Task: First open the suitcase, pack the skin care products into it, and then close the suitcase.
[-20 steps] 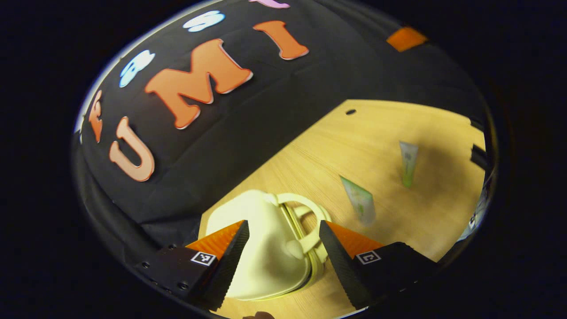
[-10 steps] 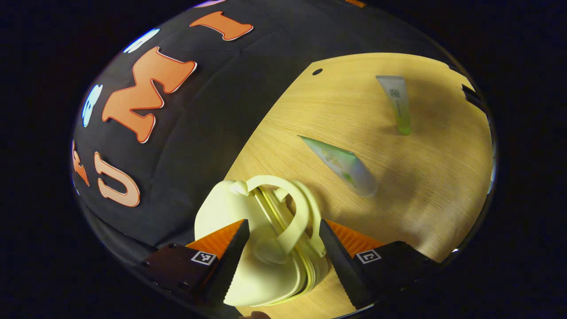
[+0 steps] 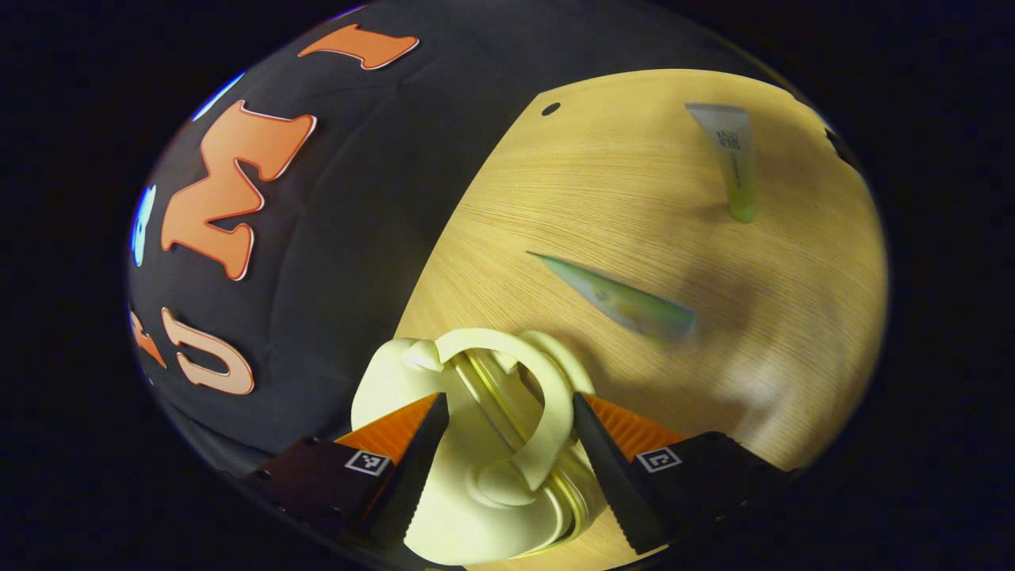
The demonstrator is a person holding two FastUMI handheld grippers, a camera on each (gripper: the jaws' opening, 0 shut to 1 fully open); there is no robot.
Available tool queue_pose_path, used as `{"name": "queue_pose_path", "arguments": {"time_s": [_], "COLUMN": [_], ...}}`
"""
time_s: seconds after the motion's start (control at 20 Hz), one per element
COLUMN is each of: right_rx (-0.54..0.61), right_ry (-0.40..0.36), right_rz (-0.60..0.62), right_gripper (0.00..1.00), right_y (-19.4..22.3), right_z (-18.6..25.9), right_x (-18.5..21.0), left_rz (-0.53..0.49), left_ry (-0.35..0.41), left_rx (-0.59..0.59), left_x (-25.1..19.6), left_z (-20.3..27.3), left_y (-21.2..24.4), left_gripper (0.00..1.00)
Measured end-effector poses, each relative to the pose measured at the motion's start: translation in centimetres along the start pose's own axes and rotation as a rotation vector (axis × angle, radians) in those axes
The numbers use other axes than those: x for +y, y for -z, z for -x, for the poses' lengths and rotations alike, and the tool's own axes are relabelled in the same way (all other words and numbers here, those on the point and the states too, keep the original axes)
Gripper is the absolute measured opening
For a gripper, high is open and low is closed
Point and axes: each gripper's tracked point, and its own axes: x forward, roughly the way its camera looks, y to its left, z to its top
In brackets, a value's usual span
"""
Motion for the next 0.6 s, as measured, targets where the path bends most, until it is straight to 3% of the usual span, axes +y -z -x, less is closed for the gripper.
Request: {"name": "queue_pose_path", "arguments": {"time_s": [0.05,0.15,0.2,0.25,0.35,0.4,0.45,0.6], "right_rx": [0.002,0.005,0.006,0.005,-0.004,-0.013,-0.022,-0.030], "right_ry": [0.005,0.014,0.016,0.017,0.014,0.015,0.011,-0.023], "right_rz": [-0.001,-0.007,-0.011,-0.014,-0.013,-0.007,-0.003,-0.028], "right_gripper": [0.96,0.96,0.96,0.96,0.96,0.96,0.96,0.96], "right_y": [0.1,0.3,0.4,0.4,0.3,0.2,0.0,-0.5], "right_z": [0.2,0.3,0.4,0.5,0.7,0.8,0.9,0.9], "right_x": [-0.2,-0.7,-0.8,-0.8,-0.6,-0.5,-0.1,2.6], "left_rz": [-0.001,-0.010,-0.033,-0.033,-0.043,-0.026,0.038,0.372], "left_ry": [0.017,0.042,0.034,0.028,0.063,0.071,0.087,0.210], "left_rx": [0.018,0.046,0.051,0.041,0.040,0.029,0.007,-0.067], "left_x": [-0.5,-1.8,-1.9,-1.8,-1.5,-0.9,-0.5,1.6], "left_z": [-0.5,-1.3,-1.4,-0.9,-0.4,0.0,0.4,2.3], "left_y": [0.1,0.6,0.8,0.1,0.1,0.0,-0.4,-1.2], "left_gripper": [0.95,0.43,0.24,0.27,0.13,0.12,0.13,0.12]}}
